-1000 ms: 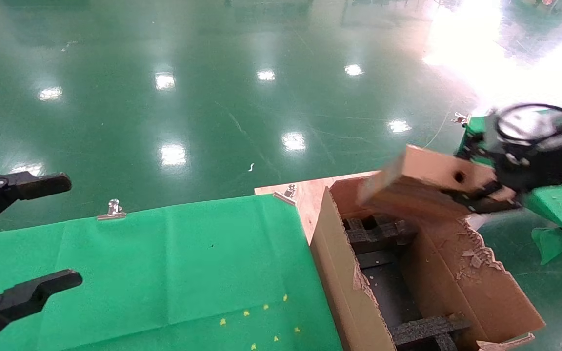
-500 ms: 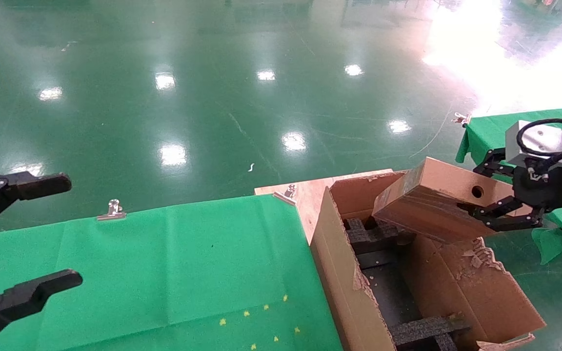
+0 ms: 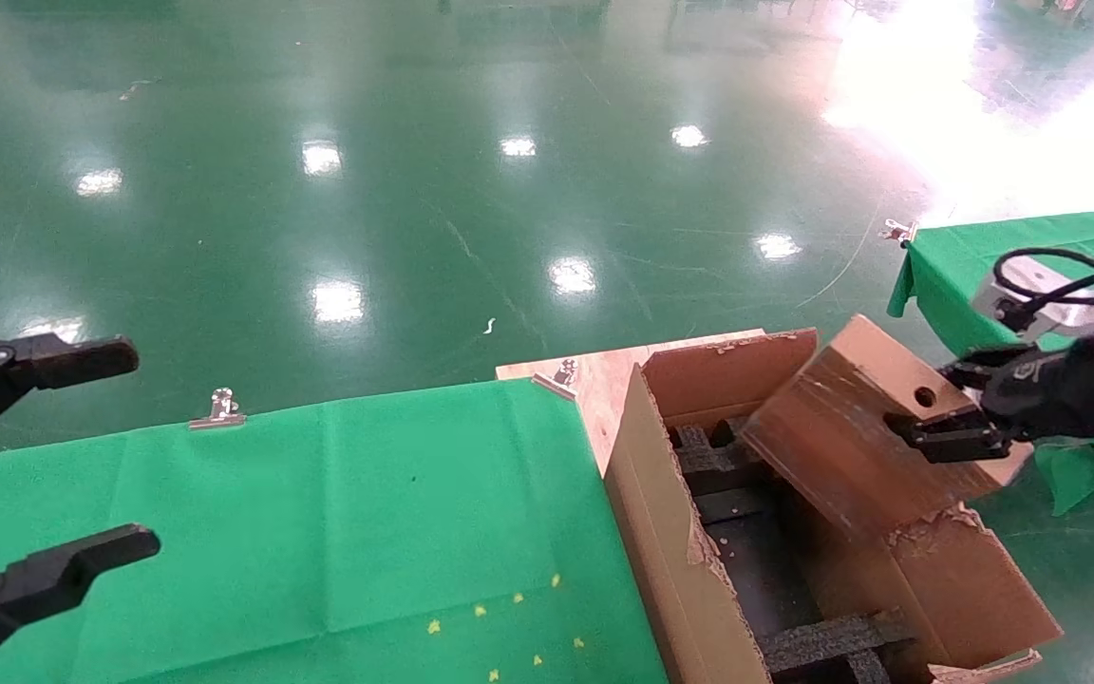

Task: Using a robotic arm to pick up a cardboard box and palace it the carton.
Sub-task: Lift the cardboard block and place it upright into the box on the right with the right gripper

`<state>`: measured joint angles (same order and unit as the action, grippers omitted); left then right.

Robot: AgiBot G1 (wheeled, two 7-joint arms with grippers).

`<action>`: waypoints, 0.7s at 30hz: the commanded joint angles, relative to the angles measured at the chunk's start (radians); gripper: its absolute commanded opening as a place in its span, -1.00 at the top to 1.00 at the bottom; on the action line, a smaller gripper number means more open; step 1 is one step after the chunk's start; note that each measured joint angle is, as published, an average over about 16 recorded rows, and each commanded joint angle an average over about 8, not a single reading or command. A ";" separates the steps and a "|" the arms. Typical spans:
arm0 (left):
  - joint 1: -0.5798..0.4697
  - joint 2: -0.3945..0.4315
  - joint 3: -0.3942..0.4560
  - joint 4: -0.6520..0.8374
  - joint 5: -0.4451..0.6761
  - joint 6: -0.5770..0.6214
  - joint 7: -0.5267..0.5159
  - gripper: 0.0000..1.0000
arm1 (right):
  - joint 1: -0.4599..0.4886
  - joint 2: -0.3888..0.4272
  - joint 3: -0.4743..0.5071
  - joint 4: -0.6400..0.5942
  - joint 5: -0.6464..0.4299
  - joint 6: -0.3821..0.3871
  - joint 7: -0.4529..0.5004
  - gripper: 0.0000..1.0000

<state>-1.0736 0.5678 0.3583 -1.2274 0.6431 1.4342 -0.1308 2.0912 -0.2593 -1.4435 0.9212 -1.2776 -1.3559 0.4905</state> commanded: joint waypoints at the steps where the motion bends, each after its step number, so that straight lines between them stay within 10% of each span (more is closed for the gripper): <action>1: 0.000 0.000 0.000 0.000 0.000 0.000 0.000 -1.00 | -0.027 0.016 -0.010 0.012 0.005 0.043 0.069 1.00; 12: 0.000 0.000 0.000 0.000 0.000 0.000 0.000 -1.00 | -0.103 0.096 -0.056 0.152 -0.023 0.216 0.403 1.00; 21: 0.000 0.000 0.000 0.000 0.000 0.000 0.000 -1.00 | -0.113 0.103 -0.062 0.176 -0.019 0.241 0.448 1.00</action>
<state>-1.0734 0.5675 0.3584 -1.2272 0.6428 1.4339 -0.1309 1.9736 -0.1577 -1.5091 1.0955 -1.3008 -1.1103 0.9475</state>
